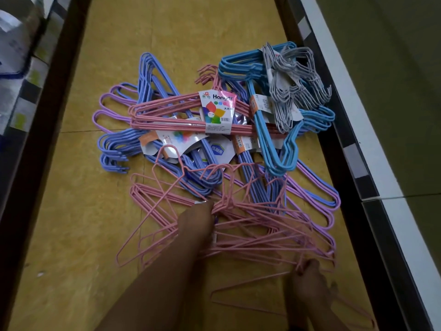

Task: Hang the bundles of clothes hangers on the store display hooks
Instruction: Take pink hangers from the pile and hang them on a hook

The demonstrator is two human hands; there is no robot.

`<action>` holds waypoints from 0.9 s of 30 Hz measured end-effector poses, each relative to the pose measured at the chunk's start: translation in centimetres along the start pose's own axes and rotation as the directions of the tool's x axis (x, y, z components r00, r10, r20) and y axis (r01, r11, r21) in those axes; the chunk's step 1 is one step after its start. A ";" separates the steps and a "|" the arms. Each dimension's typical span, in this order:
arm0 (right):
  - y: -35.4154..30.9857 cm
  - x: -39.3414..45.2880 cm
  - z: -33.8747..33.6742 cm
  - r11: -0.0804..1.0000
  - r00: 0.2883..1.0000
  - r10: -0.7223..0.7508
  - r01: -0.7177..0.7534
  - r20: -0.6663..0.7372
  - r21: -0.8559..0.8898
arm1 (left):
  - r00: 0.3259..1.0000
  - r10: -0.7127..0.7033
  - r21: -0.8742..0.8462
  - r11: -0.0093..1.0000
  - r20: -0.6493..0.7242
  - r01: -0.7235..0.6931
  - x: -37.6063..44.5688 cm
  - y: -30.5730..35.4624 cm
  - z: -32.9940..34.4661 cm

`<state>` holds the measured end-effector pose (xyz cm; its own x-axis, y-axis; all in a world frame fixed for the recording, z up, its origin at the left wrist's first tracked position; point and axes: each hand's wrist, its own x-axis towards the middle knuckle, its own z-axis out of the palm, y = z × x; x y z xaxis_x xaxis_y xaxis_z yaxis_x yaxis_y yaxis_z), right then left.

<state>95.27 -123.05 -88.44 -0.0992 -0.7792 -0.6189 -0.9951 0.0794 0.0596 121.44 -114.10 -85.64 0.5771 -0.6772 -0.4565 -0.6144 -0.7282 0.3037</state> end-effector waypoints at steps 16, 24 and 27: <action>0.5 -2.9 -4.4 0.954 0.969 0.004 0.070 -0.248 0.292 | 0.993 -0.061 0.084 0.994 -0.104 0.070 0.6 -3.4 -4.1; -10.4 -4.9 -5.4 0.697 0.632 -0.666 0.717 -0.396 -0.028 | 0.986 0.013 -0.074 0.997 0.168 -0.001 -0.1 -1.7 -3.7; -12.0 -3.9 -4.5 0.714 0.683 -0.623 0.695 -0.382 0.078 | 0.969 0.032 -0.193 0.981 0.245 0.016 -0.1 -1.3 -3.3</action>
<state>107.54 -123.74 -83.23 0.5507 -0.8192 -0.1603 -0.7797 -0.4363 -0.4492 123.93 -113.44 -83.20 0.4078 -0.6538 -0.6373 -0.4895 -0.7458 0.4519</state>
